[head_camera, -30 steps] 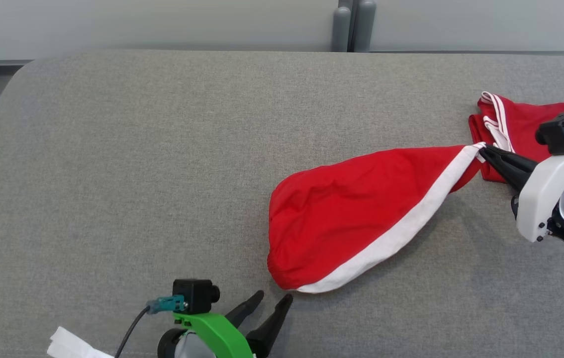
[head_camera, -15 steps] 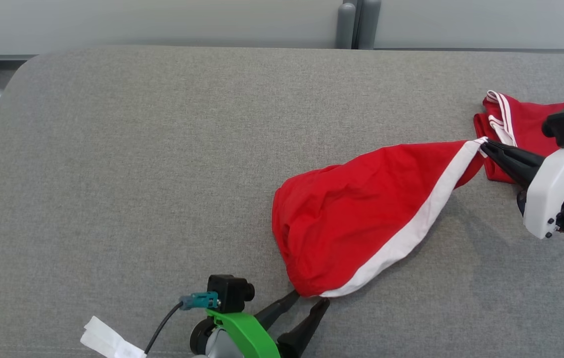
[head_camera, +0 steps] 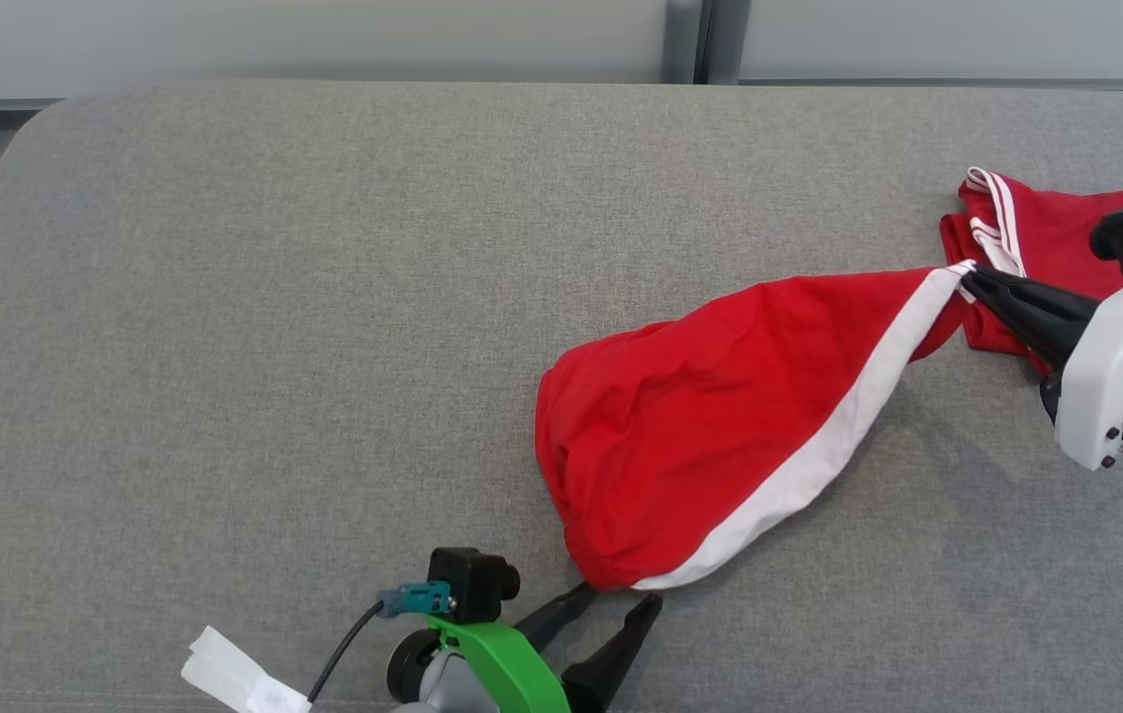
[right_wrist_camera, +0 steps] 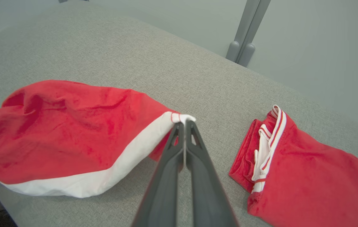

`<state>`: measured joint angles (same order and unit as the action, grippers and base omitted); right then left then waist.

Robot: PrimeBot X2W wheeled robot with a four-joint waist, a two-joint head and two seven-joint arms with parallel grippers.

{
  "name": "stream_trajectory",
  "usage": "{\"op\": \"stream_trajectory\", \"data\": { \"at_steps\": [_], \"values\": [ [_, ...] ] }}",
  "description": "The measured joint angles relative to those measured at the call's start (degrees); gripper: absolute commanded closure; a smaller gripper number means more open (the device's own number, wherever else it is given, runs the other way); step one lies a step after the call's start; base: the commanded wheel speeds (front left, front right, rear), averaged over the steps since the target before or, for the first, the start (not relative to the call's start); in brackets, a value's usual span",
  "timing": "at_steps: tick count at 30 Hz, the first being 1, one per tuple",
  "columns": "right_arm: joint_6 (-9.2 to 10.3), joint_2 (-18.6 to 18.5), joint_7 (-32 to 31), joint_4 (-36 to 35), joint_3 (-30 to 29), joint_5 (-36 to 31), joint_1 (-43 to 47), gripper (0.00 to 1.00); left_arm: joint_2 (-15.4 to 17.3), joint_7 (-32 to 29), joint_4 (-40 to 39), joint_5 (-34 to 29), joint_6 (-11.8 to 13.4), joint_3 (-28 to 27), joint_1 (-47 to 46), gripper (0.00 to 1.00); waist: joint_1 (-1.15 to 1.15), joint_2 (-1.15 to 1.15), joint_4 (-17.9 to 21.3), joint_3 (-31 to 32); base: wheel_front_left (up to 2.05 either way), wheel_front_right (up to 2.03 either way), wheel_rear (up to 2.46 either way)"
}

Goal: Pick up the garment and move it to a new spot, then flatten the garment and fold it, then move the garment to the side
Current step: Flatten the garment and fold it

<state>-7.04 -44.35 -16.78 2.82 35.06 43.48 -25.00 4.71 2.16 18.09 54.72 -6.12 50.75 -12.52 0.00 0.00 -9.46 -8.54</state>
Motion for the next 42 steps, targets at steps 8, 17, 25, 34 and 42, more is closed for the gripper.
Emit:
{"op": "stream_trajectory", "data": {
  "at_steps": [8, 17, 25, 34, 42],
  "values": [
    [0.14, -0.7, -1.1, -1.7, -0.4, 0.2, 0.0, 1.00, -0.4, 2.2, 2.3, -0.6, -0.5, 1.2, -1.1, 0.00, 0.00, 0.00, 0.4, -0.6, 0.00, 0.00, 0.00],
    [0.80, -1.3, -1.8, -2.9, -0.7, 1.0, 0.9, 1.00, -0.8, 5.0, 3.9, -1.0, -0.7, 1.6, -2.9, 0.00, 0.00, 0.00, 0.5, -0.7, 0.00, 0.00, 0.00],
    [1.62, -1.5, -2.0, -4.0, -0.9, 1.5, 1.0, 1.00, -1.1, 5.2, 5.5, -1.0, -1.0, 3.4, -3.0, 0.00, 0.00, 0.00, 0.5, -0.9, 0.00, 0.00, 0.00],
    [2.11, -2.2, -2.4, -4.9, -1.1, 1.5, 1.5, 1.00, -1.5, 6.5, 5.7, -0.4, -1.0, 4.7, -4.8, 0.12, 0.00, 0.00, 0.5, -1.2, 0.00, 0.00, 0.00],
    [2.67, -2.4, -2.5, -5.5, -1.4, 1.8, 2.0, 1.00, -1.6, 7.0, 6.0, 1.2, -1.0, 6.8, -5.2, 0.71, 0.00, 0.00, 0.8, -1.4, 0.00, 0.00, 0.00]
  ]
}}
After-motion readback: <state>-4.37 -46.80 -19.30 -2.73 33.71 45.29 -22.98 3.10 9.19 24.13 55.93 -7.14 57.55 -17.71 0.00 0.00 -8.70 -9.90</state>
